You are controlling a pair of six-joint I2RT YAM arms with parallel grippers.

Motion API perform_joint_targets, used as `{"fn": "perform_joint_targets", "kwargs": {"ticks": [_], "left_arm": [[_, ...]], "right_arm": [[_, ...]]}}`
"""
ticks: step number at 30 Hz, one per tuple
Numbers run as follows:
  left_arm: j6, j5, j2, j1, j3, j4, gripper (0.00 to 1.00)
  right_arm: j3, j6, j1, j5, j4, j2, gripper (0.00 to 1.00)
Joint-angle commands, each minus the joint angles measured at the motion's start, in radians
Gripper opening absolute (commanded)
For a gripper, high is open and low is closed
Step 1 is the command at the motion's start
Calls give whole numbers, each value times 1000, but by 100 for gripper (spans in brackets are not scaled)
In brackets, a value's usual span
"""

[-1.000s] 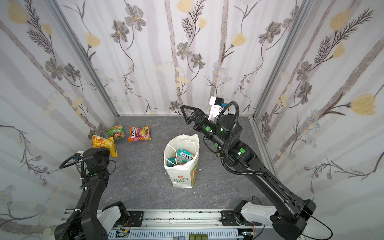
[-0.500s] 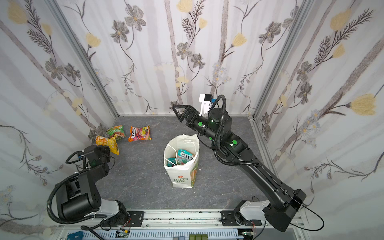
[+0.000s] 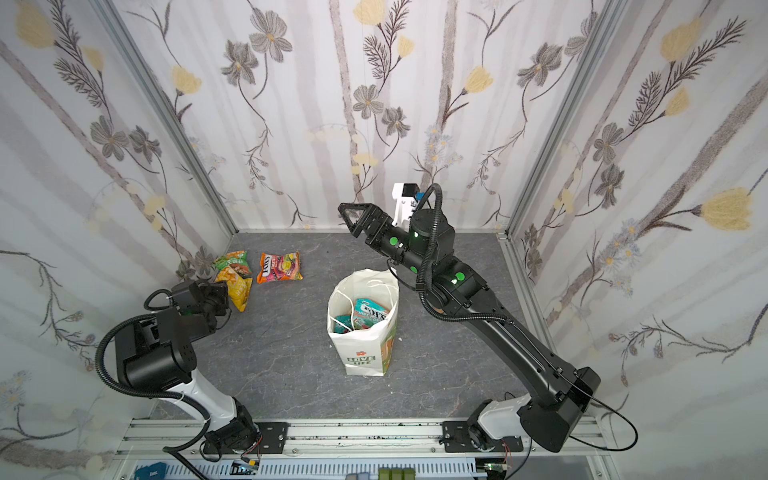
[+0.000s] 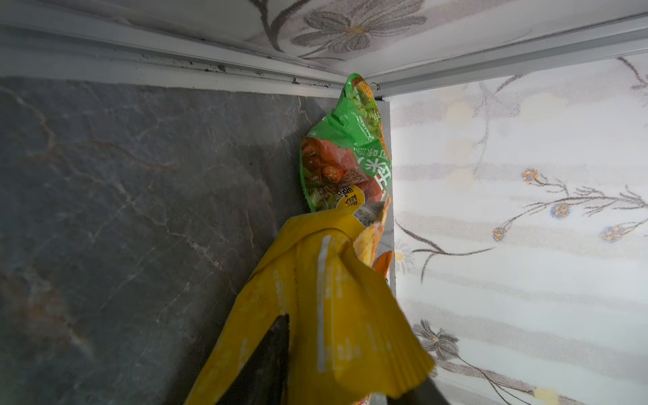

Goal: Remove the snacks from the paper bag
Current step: 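Lower and release the yellow packet beside the green packet with the left gripper, then return the left gripper toward the bag while the right gripper moves over the bag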

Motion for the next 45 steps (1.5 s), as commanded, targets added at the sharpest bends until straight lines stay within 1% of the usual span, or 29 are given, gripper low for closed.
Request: {"fn": "perform_joint_targets", "kwargs": {"ticks": [1, 5, 8, 12, 16, 20, 22, 27, 29, 32, 34, 38, 41, 43, 45], "left_arm": [[111, 0, -32, 0, 61, -201, 48], [233, -48, -65, 1, 167, -508, 56], [313, -61, -92, 1, 230, -643, 60], [362, -63, -156, 1, 293, -765, 61], [362, -70, -238, -15, 331, -839, 63], [365, -48, -286, -43, 392, -931, 65], [358, -27, -310, -76, 406, -954, 67], [310, 6, -361, -226, 413, -977, 69], [272, 37, -375, -291, 391, -928, 71], [190, 89, -384, -358, 354, -861, 71], [175, 106, -396, -397, 351, -837, 71], [197, 104, -430, -464, 415, -897, 71], [247, 99, -470, -516, 475, -948, 72], [273, 90, -525, -547, 490, -969, 73], [295, 86, -584, -569, 490, -977, 74]], "right_arm": [[15, 18, -1, 0, 46, 14, 99], [15, 25, -1, 4, 57, 22, 99], [15, 32, 0, 6, 62, 26, 99], [15, 25, 0, 34, 40, 17, 99], [17, 6, 0, 45, 23, 3, 99], [18, -7, 1, 47, -8, -8, 99], [18, -13, 0, 44, -15, -12, 99], [18, -25, 1, 33, -23, -14, 99], [15, -26, 1, 33, -25, -16, 99], [0, -28, 0, 26, -21, -22, 99], [-9, -33, 0, 22, -23, -27, 99], [-43, -35, 2, 15, -37, -48, 99], [-61, -48, 4, 1, -65, -60, 99], [-60, -70, 5, -21, -100, -61, 99], [-53, -93, 9, -50, -143, -58, 95]]}}
